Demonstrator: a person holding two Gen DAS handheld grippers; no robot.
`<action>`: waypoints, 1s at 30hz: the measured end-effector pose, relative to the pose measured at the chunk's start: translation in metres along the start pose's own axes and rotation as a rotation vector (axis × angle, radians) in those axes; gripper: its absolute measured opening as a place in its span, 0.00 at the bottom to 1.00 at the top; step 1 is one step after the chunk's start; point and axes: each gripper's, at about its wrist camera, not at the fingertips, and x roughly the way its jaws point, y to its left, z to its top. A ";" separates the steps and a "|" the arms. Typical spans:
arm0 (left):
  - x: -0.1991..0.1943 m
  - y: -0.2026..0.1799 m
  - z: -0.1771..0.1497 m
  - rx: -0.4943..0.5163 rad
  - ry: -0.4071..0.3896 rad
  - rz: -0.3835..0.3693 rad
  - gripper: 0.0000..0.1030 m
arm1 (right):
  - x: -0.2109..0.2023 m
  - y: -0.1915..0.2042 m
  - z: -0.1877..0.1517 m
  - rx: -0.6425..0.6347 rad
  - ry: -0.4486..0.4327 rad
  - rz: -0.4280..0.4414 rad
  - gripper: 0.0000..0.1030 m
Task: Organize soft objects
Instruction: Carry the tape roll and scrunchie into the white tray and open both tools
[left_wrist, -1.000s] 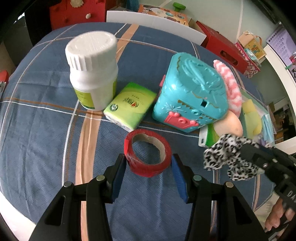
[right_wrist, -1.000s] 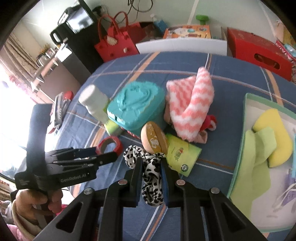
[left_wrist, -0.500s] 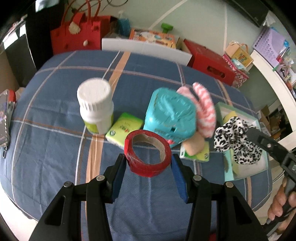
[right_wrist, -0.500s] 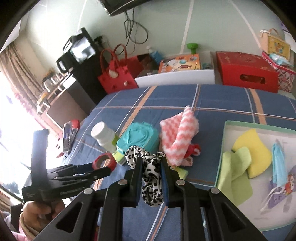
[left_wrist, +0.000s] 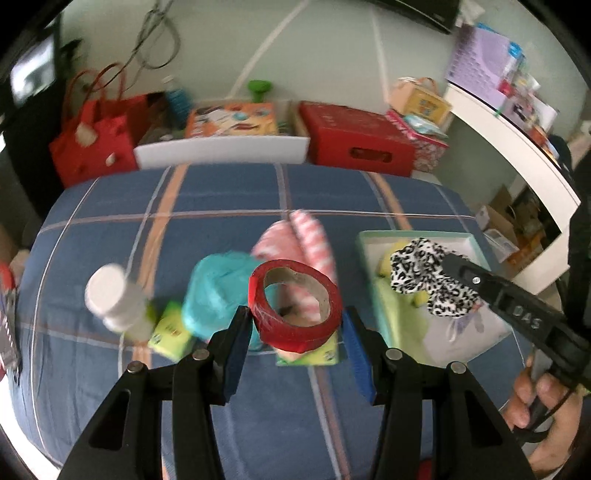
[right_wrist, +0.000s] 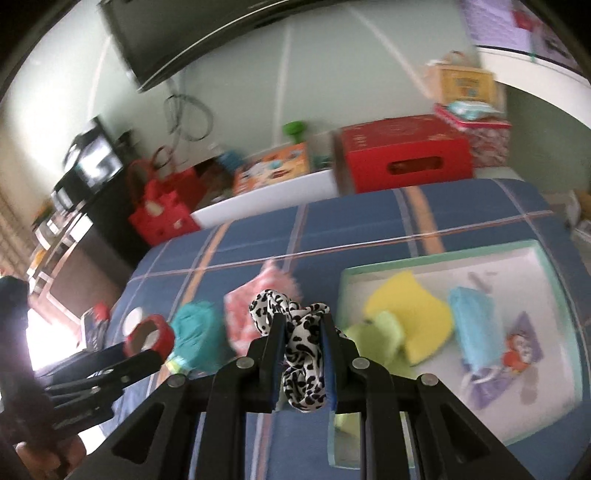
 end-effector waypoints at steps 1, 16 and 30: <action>0.003 -0.005 0.002 0.009 0.001 -0.004 0.50 | -0.001 -0.006 0.001 0.015 -0.006 -0.018 0.19; 0.065 -0.110 0.018 0.198 0.091 -0.128 0.50 | -0.039 -0.123 -0.002 0.305 -0.131 -0.265 0.19; 0.137 -0.160 -0.017 0.292 0.214 -0.143 0.50 | -0.047 -0.202 -0.025 0.473 -0.120 -0.508 0.22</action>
